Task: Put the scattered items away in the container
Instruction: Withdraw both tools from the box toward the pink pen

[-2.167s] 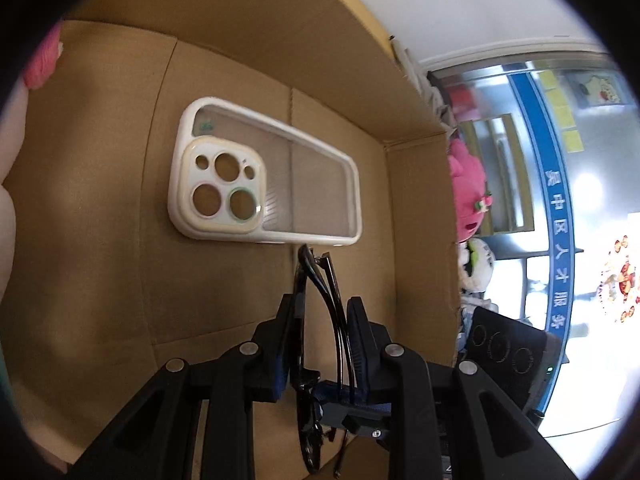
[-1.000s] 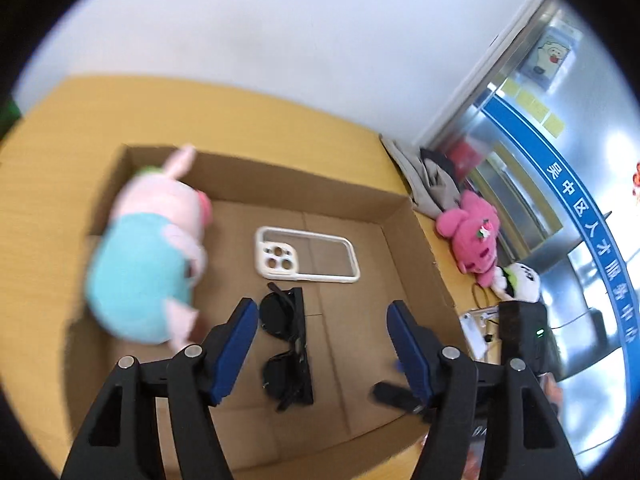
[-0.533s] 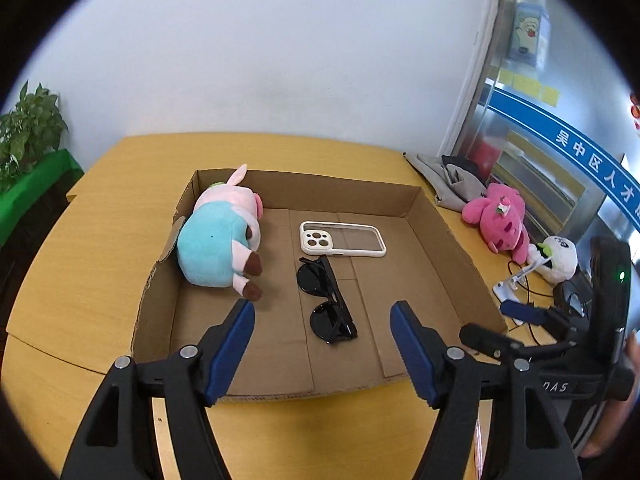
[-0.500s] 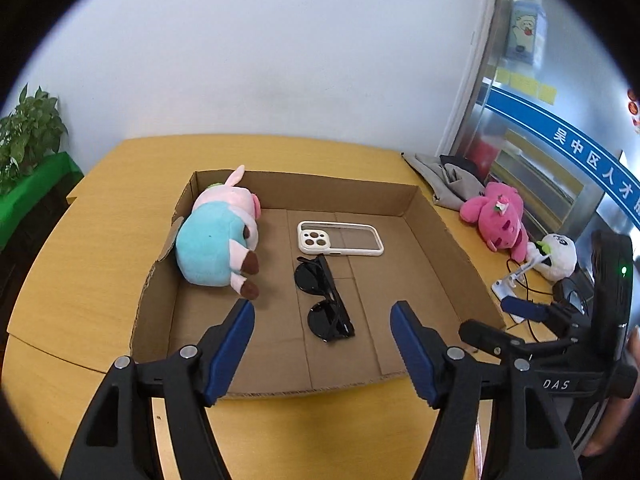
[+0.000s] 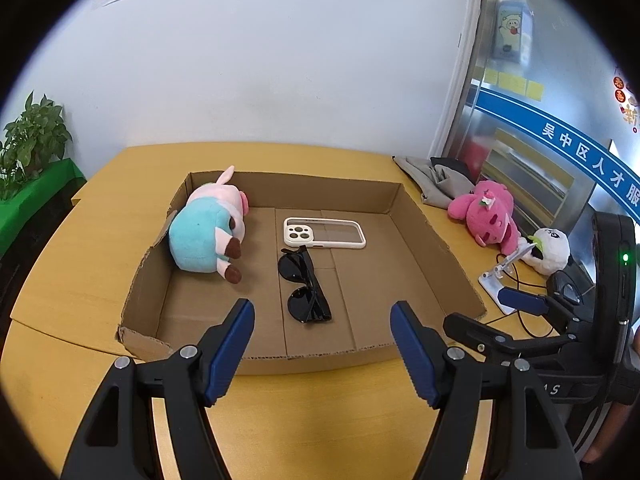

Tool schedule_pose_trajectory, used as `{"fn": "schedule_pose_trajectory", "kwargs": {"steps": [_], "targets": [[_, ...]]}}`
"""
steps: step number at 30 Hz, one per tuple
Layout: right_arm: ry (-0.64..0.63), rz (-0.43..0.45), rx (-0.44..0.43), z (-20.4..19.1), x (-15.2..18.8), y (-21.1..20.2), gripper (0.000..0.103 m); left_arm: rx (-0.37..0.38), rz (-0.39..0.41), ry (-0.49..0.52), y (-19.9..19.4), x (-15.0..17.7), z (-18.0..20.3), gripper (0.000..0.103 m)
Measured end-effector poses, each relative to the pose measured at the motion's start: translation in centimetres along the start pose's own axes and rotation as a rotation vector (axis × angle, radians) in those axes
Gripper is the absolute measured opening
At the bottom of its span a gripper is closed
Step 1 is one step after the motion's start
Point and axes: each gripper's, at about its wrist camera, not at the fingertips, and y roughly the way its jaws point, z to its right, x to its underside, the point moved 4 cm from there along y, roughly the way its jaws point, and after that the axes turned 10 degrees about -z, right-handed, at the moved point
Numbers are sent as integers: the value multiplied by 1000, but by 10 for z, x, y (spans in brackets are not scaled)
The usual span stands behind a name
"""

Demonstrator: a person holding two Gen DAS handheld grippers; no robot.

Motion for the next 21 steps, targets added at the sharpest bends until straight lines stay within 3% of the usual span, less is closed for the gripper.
{"fn": "schedule_pose_trajectory", "kwargs": {"steps": [8,12,15,21], "targets": [[23,-27,-7,26,23,2,101,54,-84,13,14,29,15,70],[92,-126,-19,62,55,26,101,151,-215,48,37,65,39,70],[143,-213,-9,84,75,47,101,265,-323,65,54,94,64,70],[144,-298,-22,91,89,77,94,418,-498,82,87,129,115,70]]}}
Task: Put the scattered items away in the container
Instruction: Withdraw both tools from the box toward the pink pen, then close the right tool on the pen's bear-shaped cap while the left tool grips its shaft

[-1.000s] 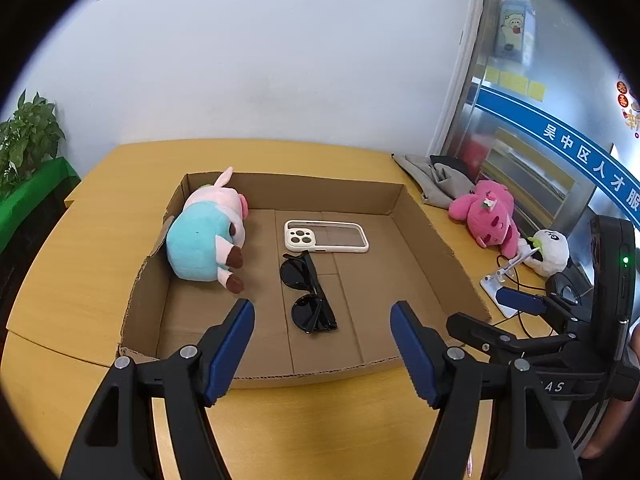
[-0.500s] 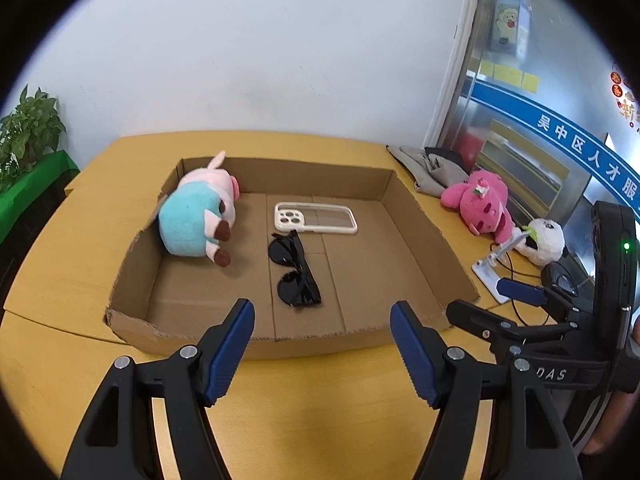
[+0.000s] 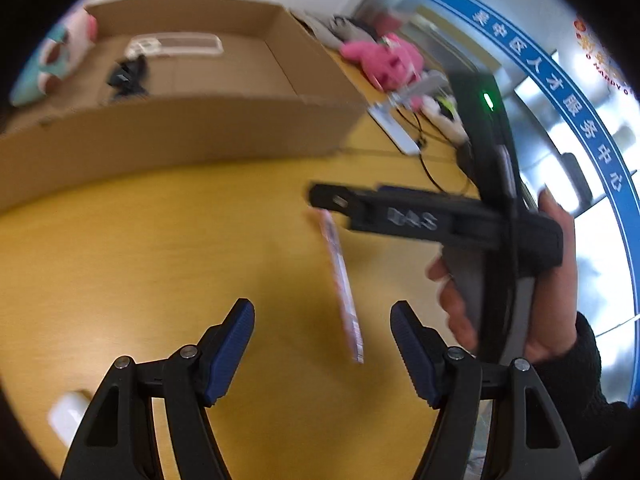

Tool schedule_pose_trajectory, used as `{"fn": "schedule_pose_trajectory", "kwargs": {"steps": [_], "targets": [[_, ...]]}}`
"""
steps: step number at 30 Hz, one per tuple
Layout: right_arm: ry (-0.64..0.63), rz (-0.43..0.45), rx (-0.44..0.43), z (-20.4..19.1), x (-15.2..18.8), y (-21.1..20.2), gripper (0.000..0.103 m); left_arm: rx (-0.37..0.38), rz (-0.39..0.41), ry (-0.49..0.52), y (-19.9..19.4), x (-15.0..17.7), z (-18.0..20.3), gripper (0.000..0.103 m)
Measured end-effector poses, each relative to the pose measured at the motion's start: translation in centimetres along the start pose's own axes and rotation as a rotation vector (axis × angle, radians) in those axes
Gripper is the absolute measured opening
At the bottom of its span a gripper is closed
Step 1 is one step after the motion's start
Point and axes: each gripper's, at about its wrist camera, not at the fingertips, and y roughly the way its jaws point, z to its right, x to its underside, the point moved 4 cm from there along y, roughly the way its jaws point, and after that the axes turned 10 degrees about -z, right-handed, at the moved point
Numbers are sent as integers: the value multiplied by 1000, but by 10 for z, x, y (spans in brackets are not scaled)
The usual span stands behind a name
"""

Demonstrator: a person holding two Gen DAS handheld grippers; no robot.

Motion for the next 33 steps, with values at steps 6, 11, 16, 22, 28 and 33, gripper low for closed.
{"fn": "schedule_pose_trajectory", "kwargs": {"steps": [6,11,16,22,28,33], "targets": [[-7,-23,21,2,-10,13,83,57,-100,-49,43,-3,13,70],[-1,-22,43,8,-12,12,70,52,-103,-15,54,-3,29,68],[-18,-35,43,6,-7,9,29,36,-138,-21,64,3,31,13],[-11,-32,3,-1,-1,9,24,67,-151,-26,68,15,35,10],[-10,17,-49,-11,-3,-11,23,16,-102,-27,58,23,37,8],[-9,111,-136,-22,-12,-52,23,10,-10,-58,32,24,31,0]]}}
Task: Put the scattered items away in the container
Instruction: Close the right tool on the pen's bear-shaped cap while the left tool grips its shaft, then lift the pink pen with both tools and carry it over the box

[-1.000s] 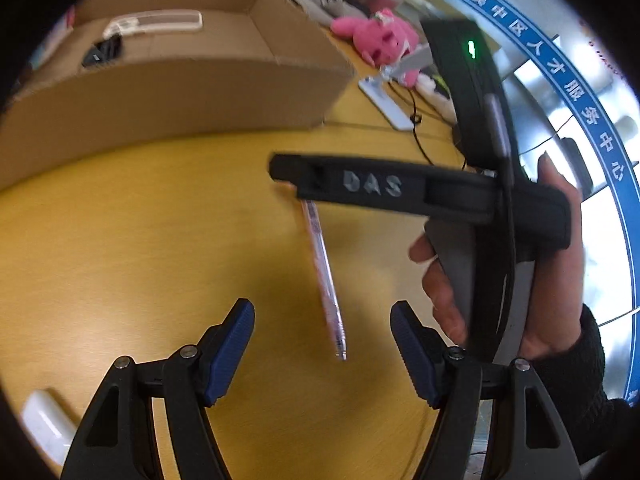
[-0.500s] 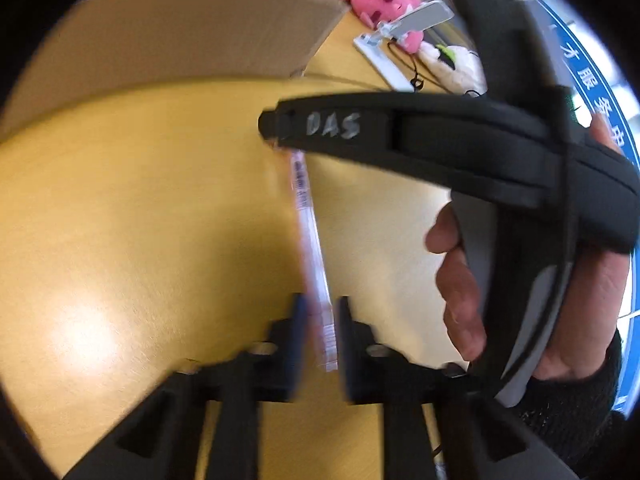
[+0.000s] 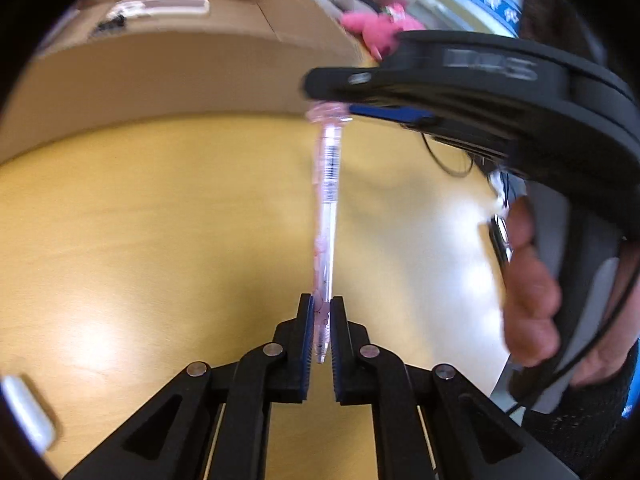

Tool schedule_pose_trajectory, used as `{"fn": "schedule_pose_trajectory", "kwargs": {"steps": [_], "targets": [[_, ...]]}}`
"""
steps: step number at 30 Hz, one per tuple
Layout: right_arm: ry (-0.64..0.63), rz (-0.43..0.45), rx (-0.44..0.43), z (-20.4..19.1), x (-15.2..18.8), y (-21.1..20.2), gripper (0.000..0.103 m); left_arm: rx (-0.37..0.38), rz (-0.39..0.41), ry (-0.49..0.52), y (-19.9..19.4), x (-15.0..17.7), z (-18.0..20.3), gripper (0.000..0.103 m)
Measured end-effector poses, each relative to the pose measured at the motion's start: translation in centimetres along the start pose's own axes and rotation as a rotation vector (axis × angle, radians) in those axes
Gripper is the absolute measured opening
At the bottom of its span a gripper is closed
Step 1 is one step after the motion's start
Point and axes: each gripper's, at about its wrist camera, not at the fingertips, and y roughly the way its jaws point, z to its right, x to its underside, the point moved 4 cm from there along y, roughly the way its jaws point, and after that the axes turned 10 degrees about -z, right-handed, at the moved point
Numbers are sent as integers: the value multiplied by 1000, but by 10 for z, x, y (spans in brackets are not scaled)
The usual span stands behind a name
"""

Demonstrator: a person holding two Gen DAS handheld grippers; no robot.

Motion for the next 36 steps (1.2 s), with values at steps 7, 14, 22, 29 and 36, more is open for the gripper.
{"fn": "schedule_pose_trajectory", "kwargs": {"steps": [7,14,22,29,36], "targets": [[-61,132,-63,-40,-23,-53,24,0,67,-20,-20,9,-1,0],[-132,169,-76,-70,-34,-72,24,-2,248,-42,-65,-37,-45,17],[-207,175,-100,-94,-28,-88,23,-200,361,-1,-89,-43,-64,74],[-257,165,-114,-105,-17,-101,24,-261,373,42,-91,-42,-72,72],[-253,158,-123,-104,-18,-100,24,-201,270,104,-69,-42,-61,14]]}}
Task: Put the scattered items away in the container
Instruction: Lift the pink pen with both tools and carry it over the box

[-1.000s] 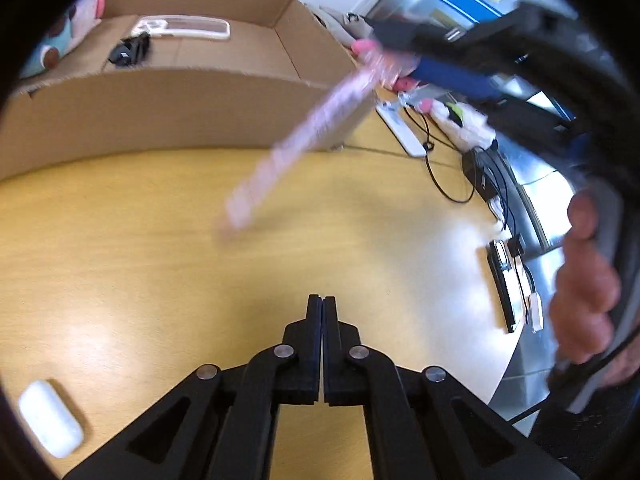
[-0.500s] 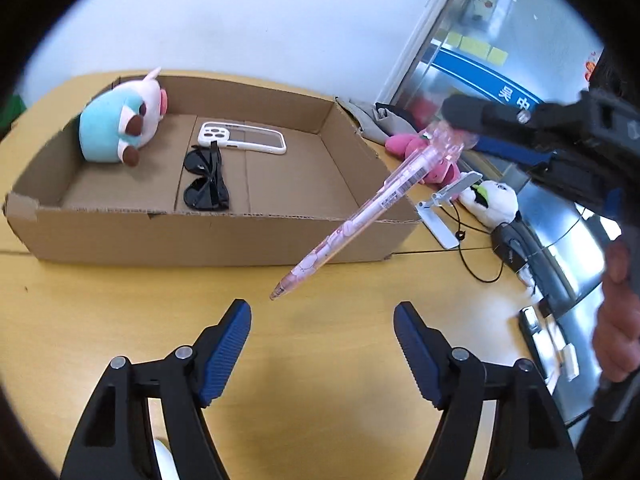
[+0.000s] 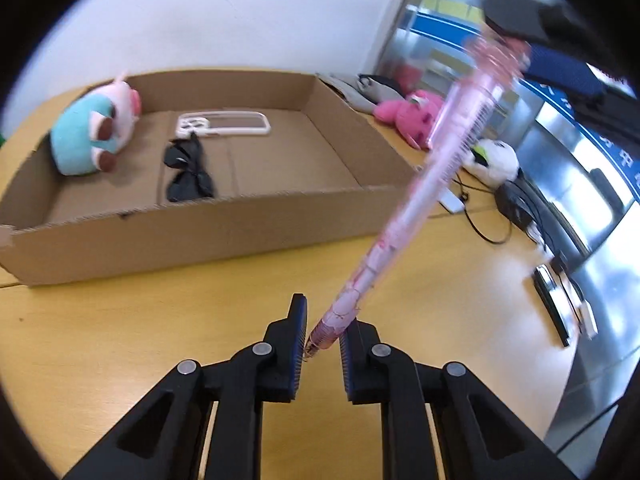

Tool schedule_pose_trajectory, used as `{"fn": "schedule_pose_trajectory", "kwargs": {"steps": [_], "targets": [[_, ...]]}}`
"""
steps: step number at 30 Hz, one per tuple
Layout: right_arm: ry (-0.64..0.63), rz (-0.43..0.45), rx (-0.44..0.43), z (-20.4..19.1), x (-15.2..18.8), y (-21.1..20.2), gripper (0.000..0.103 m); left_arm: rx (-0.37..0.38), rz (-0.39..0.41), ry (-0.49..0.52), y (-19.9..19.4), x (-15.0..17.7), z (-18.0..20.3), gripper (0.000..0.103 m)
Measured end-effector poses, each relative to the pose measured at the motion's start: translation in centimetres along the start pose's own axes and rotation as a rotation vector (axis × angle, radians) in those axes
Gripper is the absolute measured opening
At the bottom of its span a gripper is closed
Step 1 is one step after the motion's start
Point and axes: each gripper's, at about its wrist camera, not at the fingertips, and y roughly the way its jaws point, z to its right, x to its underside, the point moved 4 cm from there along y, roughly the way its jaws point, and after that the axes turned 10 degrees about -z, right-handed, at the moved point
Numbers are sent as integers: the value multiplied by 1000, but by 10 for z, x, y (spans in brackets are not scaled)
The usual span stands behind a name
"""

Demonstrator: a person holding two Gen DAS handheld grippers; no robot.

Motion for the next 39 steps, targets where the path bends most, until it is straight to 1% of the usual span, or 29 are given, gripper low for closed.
{"fn": "schedule_pose_trajectory", "kwargs": {"steps": [4,8,12,15,18,28,30,31,33,35,39], "targets": [[18,3,8,7,-6,6,24,44,-19,0,2,1,7,12],[32,6,20,14,-21,18,24,98,-47,2,3,-4,17,9],[46,-14,17,23,-40,41,24,141,-79,-12,6,-14,24,8],[55,-32,15,30,-54,58,24,176,-98,-39,7,-27,22,9],[69,-46,7,38,-68,71,24,211,-123,-87,12,-42,14,8],[118,-133,8,73,-118,136,24,243,-213,-180,45,-97,-16,9],[132,-154,6,82,-127,149,24,275,-225,-200,50,-109,-22,9],[136,-165,6,86,-131,155,24,278,-233,-210,52,-116,-25,9],[154,-193,4,97,-141,171,24,271,-259,-235,60,-126,-33,9],[189,-234,-21,108,-149,189,24,285,-295,-265,70,-136,-43,9],[228,-282,-26,126,-157,216,24,322,-350,-309,84,-152,-57,9]]}}
